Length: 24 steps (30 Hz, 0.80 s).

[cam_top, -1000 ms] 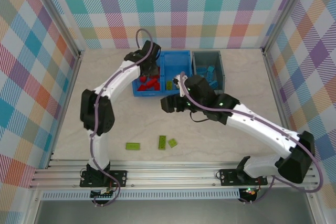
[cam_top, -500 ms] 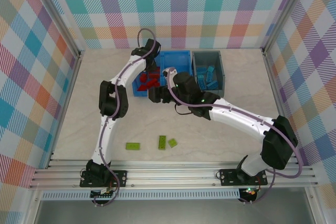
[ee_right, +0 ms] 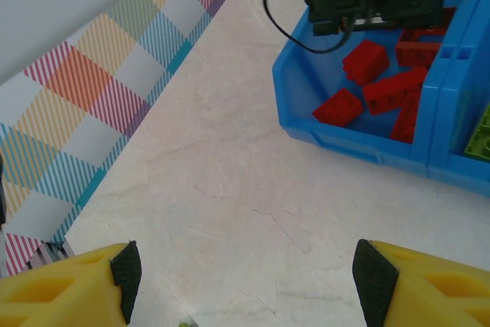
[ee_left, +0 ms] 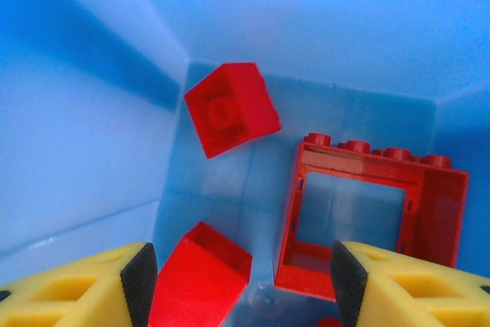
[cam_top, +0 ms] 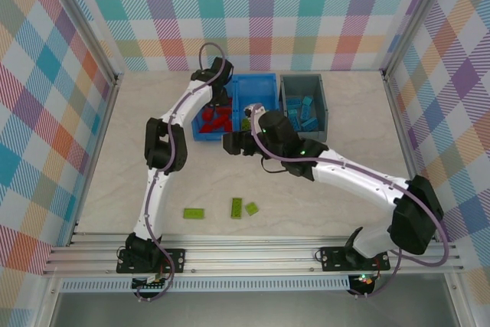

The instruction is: Sort the legos into containers by color

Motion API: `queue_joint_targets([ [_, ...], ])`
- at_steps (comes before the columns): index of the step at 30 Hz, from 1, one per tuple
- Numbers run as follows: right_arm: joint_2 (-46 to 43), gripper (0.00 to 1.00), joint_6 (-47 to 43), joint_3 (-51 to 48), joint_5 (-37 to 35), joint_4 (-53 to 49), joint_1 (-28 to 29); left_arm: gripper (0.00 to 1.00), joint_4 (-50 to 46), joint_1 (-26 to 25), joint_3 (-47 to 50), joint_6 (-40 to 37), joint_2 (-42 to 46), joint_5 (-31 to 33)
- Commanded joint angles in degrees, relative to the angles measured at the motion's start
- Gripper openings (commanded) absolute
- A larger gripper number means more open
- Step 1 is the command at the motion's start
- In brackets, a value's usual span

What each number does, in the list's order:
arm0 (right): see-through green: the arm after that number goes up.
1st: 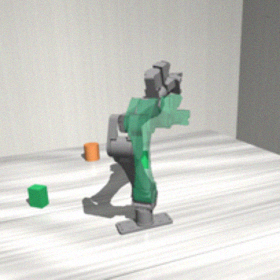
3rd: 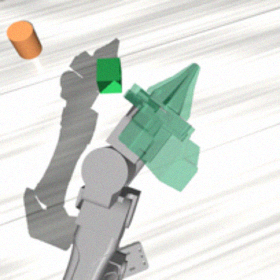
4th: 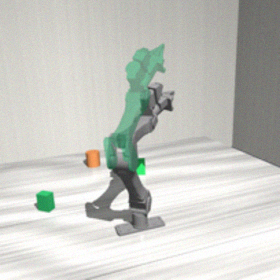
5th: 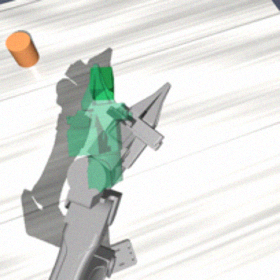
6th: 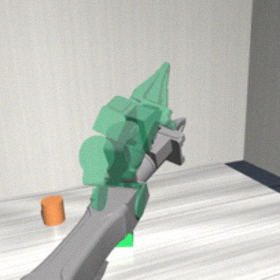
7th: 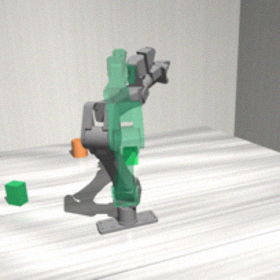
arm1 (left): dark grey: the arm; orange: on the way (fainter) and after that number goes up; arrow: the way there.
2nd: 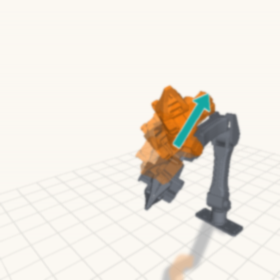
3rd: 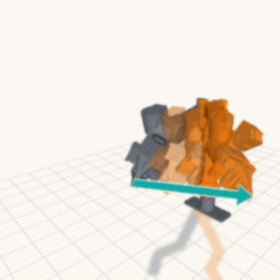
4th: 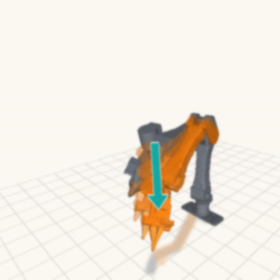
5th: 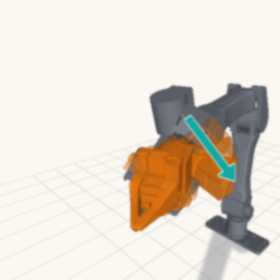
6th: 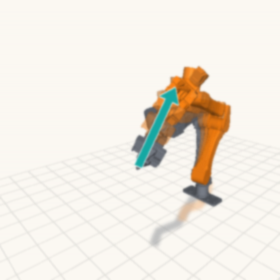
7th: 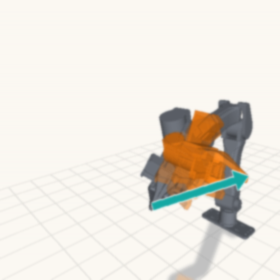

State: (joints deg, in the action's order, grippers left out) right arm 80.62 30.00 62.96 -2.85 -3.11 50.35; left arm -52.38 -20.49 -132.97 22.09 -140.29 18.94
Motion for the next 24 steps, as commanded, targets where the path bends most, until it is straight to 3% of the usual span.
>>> queue_joint_targets([
  [1, -3.8, 0.75, 0.5, -2.3, -2.7, -3.3, 0.4, 0.63, 0.0, -0.9, 2.7, 1.8, 12.0, -0.9],
  [8, -8.5, 0.73, 3.3, -6.8, -9.2, -11.7, 3.9, 0.65, 4.8, -4.7, 24.9, 5.2, 36.1, -2.4],
  [14, -9.6, 0.72, 7.9, -6.9, -14.5, -20.9, 8.8, 0.66, 3.4, -12.0, 47.0, 7.5, 59.1, -8.0],
  [20, -6.6, 0.72, 7.6, -6.1, -14.3, -30.0, 15.7, 0.66, -2.6, -20.7, 64.3, 15.5, 76.1, -10.4],
  [24, -3.0, 0.71, 5.0, -8.8, -9.8, -32.7, 18.2, 0.66, -1.5, -24.3, 72.9, 20.7, 86.1, -13.8],
])
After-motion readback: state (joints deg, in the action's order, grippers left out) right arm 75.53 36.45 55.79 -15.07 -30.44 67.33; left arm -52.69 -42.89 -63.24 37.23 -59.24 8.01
